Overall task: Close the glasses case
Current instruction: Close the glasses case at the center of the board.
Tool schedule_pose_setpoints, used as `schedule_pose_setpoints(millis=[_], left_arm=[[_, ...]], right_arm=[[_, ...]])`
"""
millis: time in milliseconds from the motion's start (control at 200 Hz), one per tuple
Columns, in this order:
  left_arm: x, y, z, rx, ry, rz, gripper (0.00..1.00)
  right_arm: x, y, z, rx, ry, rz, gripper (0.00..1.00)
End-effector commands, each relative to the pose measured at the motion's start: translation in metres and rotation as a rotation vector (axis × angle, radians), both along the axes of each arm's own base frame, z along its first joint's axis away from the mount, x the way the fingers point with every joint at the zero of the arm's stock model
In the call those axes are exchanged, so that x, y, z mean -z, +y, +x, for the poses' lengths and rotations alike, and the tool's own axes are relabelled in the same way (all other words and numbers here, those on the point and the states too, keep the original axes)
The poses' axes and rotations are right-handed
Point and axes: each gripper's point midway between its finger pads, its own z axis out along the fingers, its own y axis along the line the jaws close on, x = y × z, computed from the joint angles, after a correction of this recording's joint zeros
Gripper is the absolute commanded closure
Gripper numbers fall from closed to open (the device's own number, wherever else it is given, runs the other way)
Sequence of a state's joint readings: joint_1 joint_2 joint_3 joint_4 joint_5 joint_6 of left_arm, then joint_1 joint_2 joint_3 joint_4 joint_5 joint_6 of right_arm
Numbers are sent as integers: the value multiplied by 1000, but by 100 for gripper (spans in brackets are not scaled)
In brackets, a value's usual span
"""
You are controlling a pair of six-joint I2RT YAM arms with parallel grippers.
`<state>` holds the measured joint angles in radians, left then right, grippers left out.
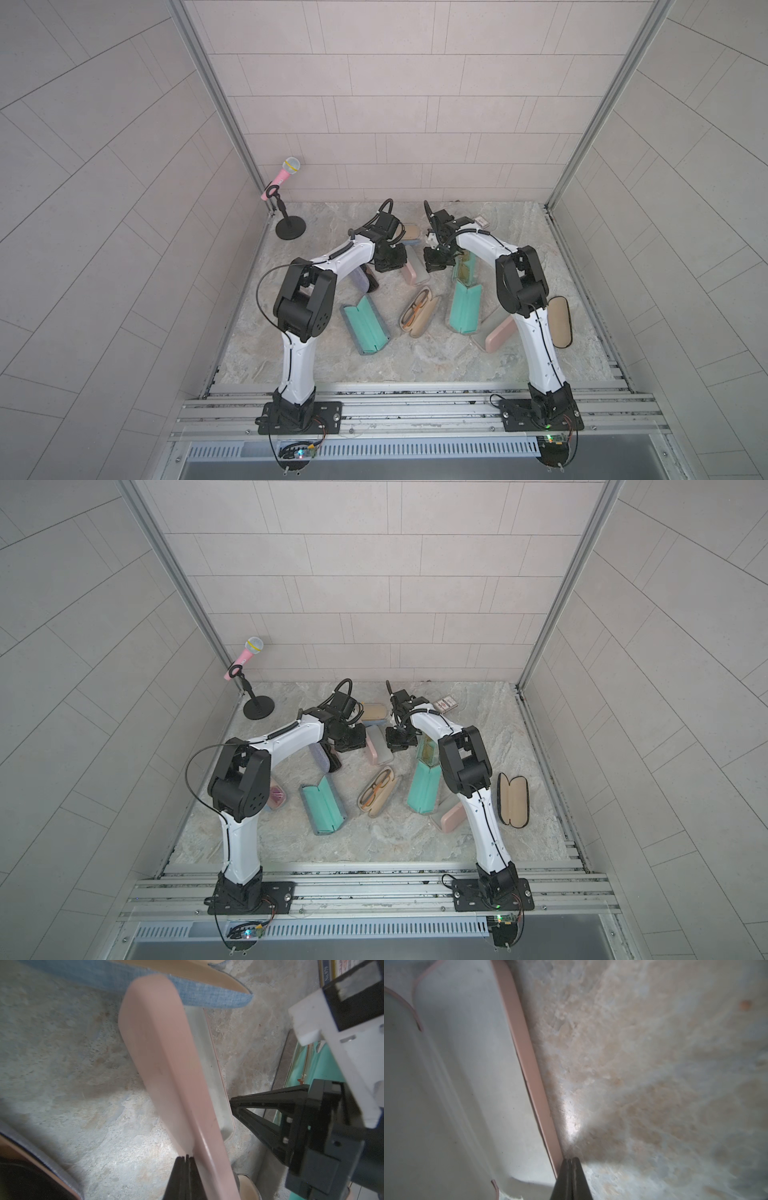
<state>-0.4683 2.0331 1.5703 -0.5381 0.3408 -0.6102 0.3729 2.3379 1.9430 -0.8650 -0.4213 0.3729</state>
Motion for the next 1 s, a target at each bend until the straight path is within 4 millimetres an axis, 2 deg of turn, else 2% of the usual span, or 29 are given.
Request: schedule_pose_setpoints(millis=[0,525,996], left_arm=[[0,-10,-1,21,7,0,100],[10,-29,-4,51,25,2,100],[34,-37,-13,69,67,27,100]], right_arm=[[5,6,-7,-29,35,26,94],[3,31,-17,-76,66,122,93],[-3,40,-19,-80,74,172,92]])
